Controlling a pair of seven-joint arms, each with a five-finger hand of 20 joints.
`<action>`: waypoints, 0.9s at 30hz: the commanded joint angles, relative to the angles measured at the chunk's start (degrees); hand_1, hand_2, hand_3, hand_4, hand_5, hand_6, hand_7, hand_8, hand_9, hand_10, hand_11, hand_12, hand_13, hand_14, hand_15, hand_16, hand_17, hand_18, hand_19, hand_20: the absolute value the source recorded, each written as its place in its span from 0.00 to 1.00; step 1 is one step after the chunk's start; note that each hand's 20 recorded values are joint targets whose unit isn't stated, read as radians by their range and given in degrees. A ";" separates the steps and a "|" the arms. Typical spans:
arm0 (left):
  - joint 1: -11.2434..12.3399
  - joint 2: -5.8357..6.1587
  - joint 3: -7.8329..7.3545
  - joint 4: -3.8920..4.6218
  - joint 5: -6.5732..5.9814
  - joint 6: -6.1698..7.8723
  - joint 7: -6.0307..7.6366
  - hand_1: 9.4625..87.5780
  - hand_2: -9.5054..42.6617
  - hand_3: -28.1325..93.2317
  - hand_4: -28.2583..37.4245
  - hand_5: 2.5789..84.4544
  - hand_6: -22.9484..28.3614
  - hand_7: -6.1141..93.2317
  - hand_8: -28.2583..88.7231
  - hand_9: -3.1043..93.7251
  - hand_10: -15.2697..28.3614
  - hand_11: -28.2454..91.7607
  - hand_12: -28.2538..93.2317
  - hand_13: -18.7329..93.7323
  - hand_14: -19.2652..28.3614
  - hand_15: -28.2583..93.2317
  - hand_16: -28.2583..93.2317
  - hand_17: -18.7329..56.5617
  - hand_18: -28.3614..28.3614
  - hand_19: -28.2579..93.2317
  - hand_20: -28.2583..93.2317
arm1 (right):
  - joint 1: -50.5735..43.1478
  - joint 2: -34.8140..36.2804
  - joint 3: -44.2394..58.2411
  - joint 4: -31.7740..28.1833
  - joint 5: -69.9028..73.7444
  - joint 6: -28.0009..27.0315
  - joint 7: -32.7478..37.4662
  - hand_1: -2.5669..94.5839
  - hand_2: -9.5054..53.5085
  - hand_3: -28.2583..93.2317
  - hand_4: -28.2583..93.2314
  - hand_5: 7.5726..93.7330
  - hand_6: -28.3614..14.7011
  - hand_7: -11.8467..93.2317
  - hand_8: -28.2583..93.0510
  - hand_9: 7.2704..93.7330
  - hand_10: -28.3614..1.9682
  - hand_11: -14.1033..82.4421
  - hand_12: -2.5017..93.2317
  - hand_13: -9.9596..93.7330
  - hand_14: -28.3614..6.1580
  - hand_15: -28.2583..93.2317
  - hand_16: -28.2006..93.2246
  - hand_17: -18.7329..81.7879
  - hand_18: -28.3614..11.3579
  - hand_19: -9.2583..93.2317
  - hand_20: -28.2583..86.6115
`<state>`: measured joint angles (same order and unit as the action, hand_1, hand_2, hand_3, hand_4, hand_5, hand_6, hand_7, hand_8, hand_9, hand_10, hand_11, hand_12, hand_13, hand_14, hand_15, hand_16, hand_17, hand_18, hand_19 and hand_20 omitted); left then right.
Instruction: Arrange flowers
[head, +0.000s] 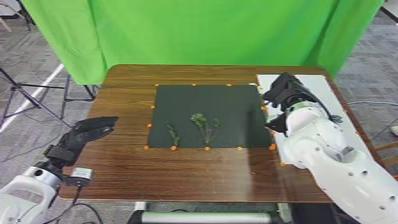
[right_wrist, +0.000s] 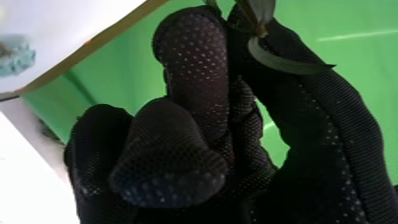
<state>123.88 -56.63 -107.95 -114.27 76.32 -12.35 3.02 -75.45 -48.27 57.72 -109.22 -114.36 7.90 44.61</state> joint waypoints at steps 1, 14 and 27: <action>-0.05 0.17 0.17 -0.16 0.06 -1.00 -0.52 0.24 0.05 0.74 0.19 0.45 0.52 0.18 0.19 0.40 0.67 0.34 0.33 0.44 0.79 0.36 0.25 0.27 0.79 0.32 0.36 | -1.97 -2.77 -1.61 -1.97 -2.97 0.31 0.12 0.60 0.00 0.70 0.27 0.85 0.51 0.46 0.41 1.00 0.56 0.57 0.25 1.00 0.77 0.77 0.41 0.91 0.45 1.00 0.65; 0.65 -0.15 -0.15 -0.31 -0.06 -1.02 -0.73 0.24 0.04 0.74 0.19 0.45 0.52 0.18 0.19 0.40 0.67 0.34 0.33 0.44 0.79 0.35 0.25 0.27 0.79 0.32 0.36 | -6.99 -5.33 -2.23 -3.60 -4.98 -2.63 0.85 0.59 0.00 0.70 0.27 0.85 0.51 0.46 0.41 1.00 0.55 0.58 0.25 1.00 0.77 0.77 0.41 0.91 0.45 1.00 0.66; 0.45 -0.11 -0.04 -0.32 -0.04 -1.67 -1.12 0.25 0.03 0.75 0.18 0.45 0.53 0.19 0.19 0.40 0.66 0.34 0.33 0.44 0.79 0.35 0.24 0.27 0.79 0.31 0.36 | -9.84 -5.98 -2.14 -4.69 -4.39 -5.66 0.44 0.58 0.00 0.70 0.27 0.86 0.52 0.46 0.40 1.00 0.54 0.58 0.24 1.00 0.77 0.77 0.41 0.90 0.45 1.00 0.65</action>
<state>123.94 -56.54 -107.88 -114.28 76.32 -13.13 2.67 -83.17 -54.24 55.06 -112.62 -118.76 3.00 45.01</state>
